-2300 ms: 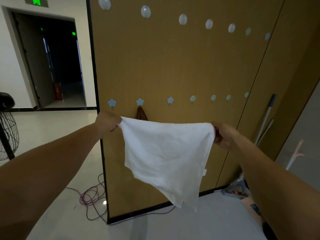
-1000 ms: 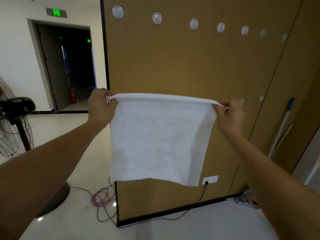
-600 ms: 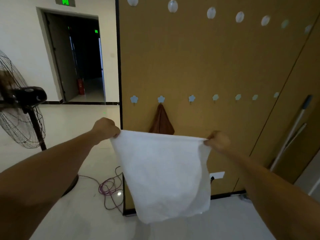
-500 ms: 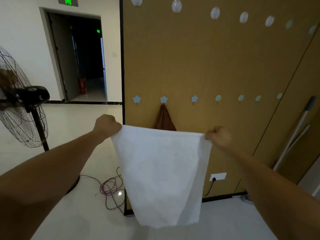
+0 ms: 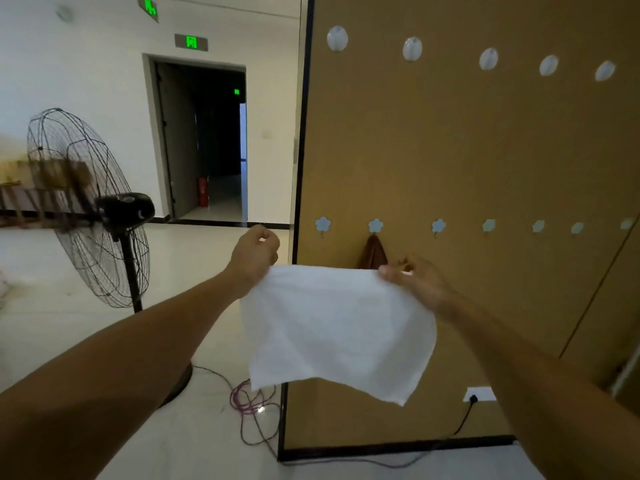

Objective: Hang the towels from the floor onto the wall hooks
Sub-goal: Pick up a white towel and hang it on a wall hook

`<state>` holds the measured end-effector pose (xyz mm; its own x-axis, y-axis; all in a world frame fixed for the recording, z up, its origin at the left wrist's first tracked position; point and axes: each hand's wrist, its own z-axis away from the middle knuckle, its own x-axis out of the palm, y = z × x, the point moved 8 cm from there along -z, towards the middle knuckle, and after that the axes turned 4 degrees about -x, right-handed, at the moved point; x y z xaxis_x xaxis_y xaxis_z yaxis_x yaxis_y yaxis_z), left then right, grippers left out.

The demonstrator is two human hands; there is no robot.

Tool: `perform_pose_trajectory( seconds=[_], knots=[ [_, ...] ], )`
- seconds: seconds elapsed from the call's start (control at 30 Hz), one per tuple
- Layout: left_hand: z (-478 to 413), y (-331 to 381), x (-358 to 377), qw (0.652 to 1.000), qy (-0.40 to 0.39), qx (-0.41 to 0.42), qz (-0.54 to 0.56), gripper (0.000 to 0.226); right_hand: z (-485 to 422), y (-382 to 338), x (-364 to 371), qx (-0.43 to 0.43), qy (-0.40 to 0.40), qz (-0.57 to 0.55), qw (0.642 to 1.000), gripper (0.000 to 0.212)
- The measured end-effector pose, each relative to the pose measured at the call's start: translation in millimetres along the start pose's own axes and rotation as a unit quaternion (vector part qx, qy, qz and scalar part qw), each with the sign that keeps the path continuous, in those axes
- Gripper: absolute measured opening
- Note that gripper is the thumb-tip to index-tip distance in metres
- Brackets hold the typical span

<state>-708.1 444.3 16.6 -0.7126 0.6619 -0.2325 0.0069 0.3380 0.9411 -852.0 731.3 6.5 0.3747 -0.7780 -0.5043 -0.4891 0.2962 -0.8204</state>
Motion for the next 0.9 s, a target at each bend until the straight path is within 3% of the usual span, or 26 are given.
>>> perform_pose_trajectory(
  seconds=[0.03, 0.1, 0.23, 0.3, 0.37, 0.47, 0.53, 0.67, 0.77, 0.8, 0.83, 0.9],
  knots=[
    [-1.2, -0.2, 0.6, 0.999, -0.039, 0.006, -0.019, 0.013, -2.1, -5.1, 13.1, -0.013, -0.049, 0.048, 0.998, 0.043],
    [-1.9, -3.8, 1.2, 0.989, -0.126, 0.014, -0.074, 0.039, -8.3, -5.3, 29.1, -0.016, -0.082, 0.109, 0.991, 0.047],
    [1.9, -17.5, 14.9, 0.944, -0.264, 0.033, -0.195, 0.056, -27.8, 11.0, 36.8, 0.014, 0.002, 0.039, 0.999, 0.037],
    [-1.5, -26.2, 27.6, 0.930, -0.284, 0.035, -0.231, 0.042, -37.4, 14.6, 45.6, 0.005, 0.011, 0.026, 1.000, 0.034],
    [-13.4, -29.4, 38.8, 0.938, -0.260, 0.041, -0.225, 0.022, -50.6, 16.5, 51.7, -0.018, 0.028, 0.023, 0.999, 0.031],
    [-34.7, -36.4, 47.1, 0.969, -0.197, -0.004, -0.147, 0.039, -74.6, 23.2, 54.5, -0.038, 0.049, -0.007, 0.998, 0.025],
    [-49.6, -38.3, 53.3, 0.982, -0.151, -0.013, -0.113, 0.036, -94.4, 32.8, 56.0, -0.034, 0.035, -0.014, 0.999, 0.018],
    [-75.1, -9.2, 74.1, 0.946, -0.013, 0.183, -0.267, 0.032, -143.0, 36.0, 51.2, -0.059, 0.005, 0.013, 0.998, 0.026],
    [-90.9, 6.3, 84.4, 0.900, 0.096, 0.273, -0.326, 0.035, -167.1, 16.7, 29.7, -0.182, 0.124, 0.038, 0.975, 0.035],
    [-101.1, -2.2, 93.7, 0.883, 0.068, 0.262, -0.383, 0.032, -172.9, 17.3, 28.4, -0.218, 0.137, 0.062, 0.964, 0.034],
    [-113.6, -21.2, 106.6, 0.862, -0.005, 0.223, -0.455, 0.029, -182.4, 24.3, 38.0, -0.233, 0.094, 0.111, 0.961, 0.031],
    [-127.1, -78.2, 128.4, 0.814, -0.213, 0.081, -0.535, 0.025, -197.6, 69.5, 83.2, -0.166, -0.121, 0.225, 0.952, 0.023]
  ],
)
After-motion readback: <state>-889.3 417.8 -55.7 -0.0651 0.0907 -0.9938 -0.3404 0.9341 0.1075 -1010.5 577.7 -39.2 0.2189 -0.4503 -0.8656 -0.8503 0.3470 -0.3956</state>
